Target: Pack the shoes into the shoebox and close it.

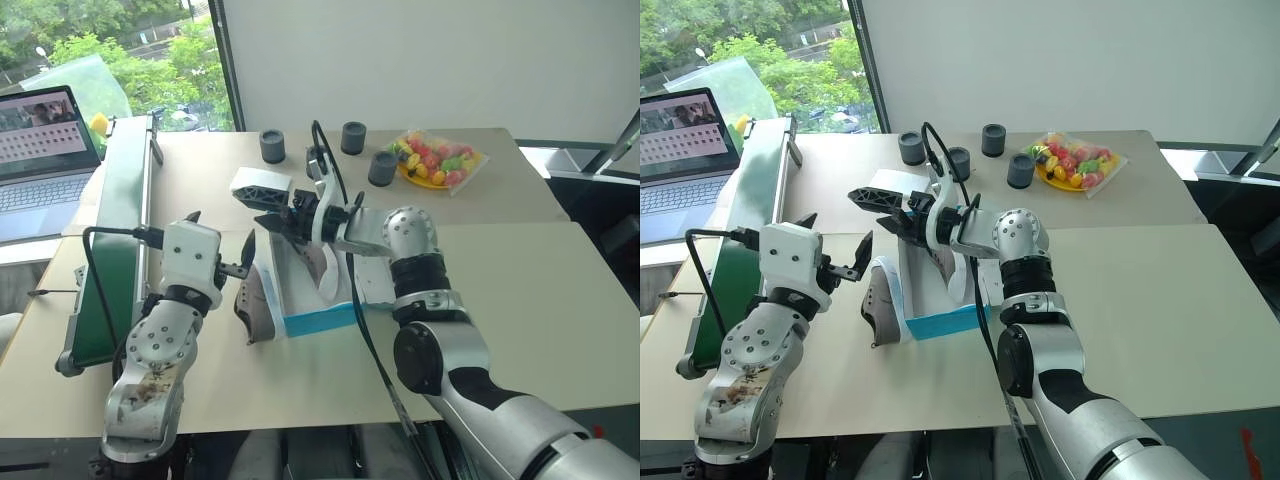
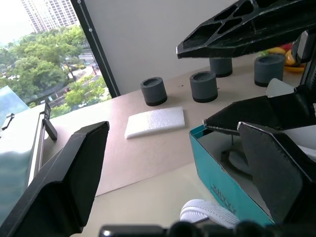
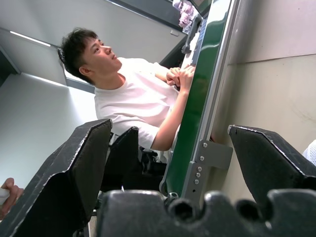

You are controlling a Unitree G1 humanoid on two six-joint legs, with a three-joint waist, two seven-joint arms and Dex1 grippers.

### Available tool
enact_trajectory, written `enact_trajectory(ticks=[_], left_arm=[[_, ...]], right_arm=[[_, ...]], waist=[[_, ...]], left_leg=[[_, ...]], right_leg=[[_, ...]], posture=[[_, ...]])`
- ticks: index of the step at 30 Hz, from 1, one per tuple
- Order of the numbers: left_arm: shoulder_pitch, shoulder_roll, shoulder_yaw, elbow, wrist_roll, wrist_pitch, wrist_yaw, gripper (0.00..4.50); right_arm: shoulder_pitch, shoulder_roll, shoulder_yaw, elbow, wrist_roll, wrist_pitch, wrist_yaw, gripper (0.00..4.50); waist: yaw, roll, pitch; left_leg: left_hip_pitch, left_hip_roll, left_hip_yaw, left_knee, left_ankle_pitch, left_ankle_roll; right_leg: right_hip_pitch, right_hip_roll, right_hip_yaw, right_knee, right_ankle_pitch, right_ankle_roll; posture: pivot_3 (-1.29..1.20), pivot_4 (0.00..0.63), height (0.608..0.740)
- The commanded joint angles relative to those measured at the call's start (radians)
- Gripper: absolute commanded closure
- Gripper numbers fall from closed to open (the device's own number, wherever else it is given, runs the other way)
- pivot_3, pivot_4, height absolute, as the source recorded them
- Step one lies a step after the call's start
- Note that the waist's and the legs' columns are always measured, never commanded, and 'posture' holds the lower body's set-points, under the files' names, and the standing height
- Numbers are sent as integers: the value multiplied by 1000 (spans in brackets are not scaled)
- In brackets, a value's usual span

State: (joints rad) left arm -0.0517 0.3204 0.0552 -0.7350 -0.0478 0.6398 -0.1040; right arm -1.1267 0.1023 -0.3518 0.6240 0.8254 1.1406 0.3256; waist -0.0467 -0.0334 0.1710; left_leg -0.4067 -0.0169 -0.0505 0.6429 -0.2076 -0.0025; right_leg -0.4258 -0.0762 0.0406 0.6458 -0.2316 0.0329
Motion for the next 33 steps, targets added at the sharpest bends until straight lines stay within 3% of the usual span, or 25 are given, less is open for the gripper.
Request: enact_trajectory(ticks=[1, 8, 12, 15, 17, 24, 33], left_arm=[[90, -27, 24, -32, -1, -8, 5, 18], [181, -84, 66, -61, -52, 26, 1, 18], [191, -213, 140, -78, -226, 124, -3, 18], [212, -330, 227, -80, -481, 262, -25, 18], [215, -358, 279, -75, -588, 311, -18, 18], [202, -321, 356, -30, -698, 351, 48, 18], [214, -259, 290, 16, -724, 431, 109, 18]], right_arm=[[10, -29, 37, -108, -16, -44, 40, 0], [80, -125, 94, -243, -57, -70, 77, 0], [116, -163, 127, -311, -69, -73, 95, 0], [134, -176, 138, -342, -73, -71, 95, 0], [142, -178, 142, -351, -74, -71, 91, 0], [156, -183, 145, -374, -71, -65, 84, 0], [159, -180, 136, -380, -65, -65, 77, 0]], waist=[[1, 0, 0], [8, 0, 0], [4, 0, 0], [-1, 0, 0], [-1, 0, 0], [3, 0, 0], [3, 0, 0]], left_leg=[[0, 0, 0, 0, 0, 0], [0, 0, 0, 1, 0, 0], [0, 0, 0, 1, 0, 0], [0, 1, 0, 1, 0, 0], [0, 1, 0, 1, 0, 0], [1, 0, 0, 3, 0, 0], [1, 0, 0, 3, 0, 0]], right_leg=[[0, 0, 0, 0, 0, 0], [1, 0, -1, -1, 0, 0], [1, 0, -1, -2, 0, 0], [1, 0, 0, -1, 0, 0], [1, 0, 0, -1, 0, 0], [3, 0, 0, 0, 0, 0], [2, 0, 0, 0, 0, 0]], posture=[[0, 150, 726], [0, 150, 726], [0, 150, 726], [0, 150, 726], [0, 150, 726], [0, 150, 726], [0, 150, 726]])
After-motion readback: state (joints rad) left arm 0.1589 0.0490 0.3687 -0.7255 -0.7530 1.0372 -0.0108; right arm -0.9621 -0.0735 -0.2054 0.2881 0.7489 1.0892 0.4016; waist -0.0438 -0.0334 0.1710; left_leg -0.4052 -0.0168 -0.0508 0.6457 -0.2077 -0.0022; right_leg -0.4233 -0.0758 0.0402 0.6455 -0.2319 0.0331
